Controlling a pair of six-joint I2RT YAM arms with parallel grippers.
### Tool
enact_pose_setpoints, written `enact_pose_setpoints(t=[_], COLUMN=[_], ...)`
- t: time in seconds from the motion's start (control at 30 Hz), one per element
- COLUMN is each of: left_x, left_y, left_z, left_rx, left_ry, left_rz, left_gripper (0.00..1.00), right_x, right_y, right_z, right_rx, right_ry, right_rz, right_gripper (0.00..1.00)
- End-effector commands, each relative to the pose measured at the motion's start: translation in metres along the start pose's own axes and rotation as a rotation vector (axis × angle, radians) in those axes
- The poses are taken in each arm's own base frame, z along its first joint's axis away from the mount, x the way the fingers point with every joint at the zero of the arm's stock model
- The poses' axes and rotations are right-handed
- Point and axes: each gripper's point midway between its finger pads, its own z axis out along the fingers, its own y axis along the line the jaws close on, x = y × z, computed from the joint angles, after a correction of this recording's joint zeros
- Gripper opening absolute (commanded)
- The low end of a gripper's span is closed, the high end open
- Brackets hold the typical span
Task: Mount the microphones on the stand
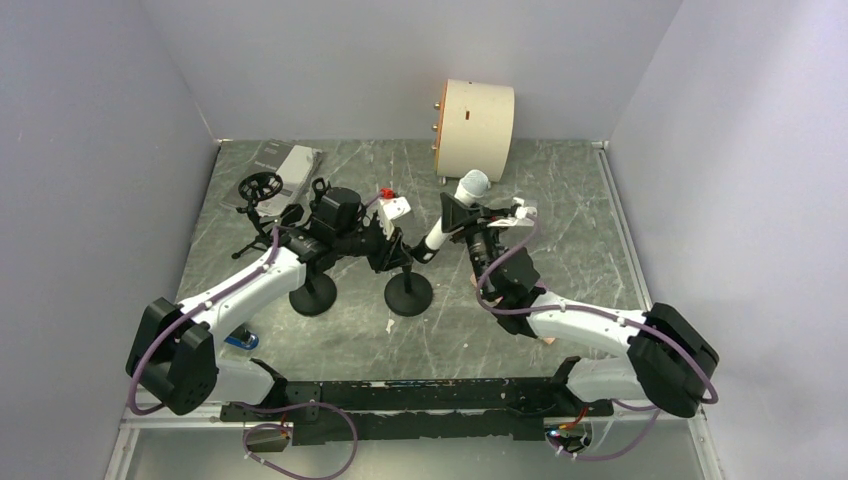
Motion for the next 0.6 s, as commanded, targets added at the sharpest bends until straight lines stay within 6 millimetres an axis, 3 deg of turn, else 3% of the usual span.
enact_pose_setpoints(t=[0.0,0.13,0.27,0.33,0.57], left_x=[-0.018,-0.015,-0.014,-0.015,-0.016], left_y=[-0.024,-0.027,-0.028,-0.028,-0.026], left_z=[0.006,0.005,0.004,0.004,0.007], left_rx=[0.112,0.128,0.135,0.139,0.132], left_ry=[-0.048,-0.038,-0.027,-0.032,-0.04], left_rz=[-0.049,-0.027,-0.016,-0.015,-0.027], left_gripper=[0.03,0.03,0.02,0.02,0.02], right_x=[0.118,0.121,0.128,0.135,0.149], right_y=[-0.02,0.013,0.03,0.033,0.019], right_z=[-0.044,-0.054,-0.065,-0.071,-0.071], right_rx=[0.106,-0.181,-0.34,-0.393,-0.323], right_ry=[0.4,0.368,0.369,0.372,0.387], right_rz=[-0.043,-0.07,-0.101,-0.091,-0.041], right_gripper=[0.0,0.0,0.0,0.0,0.0])
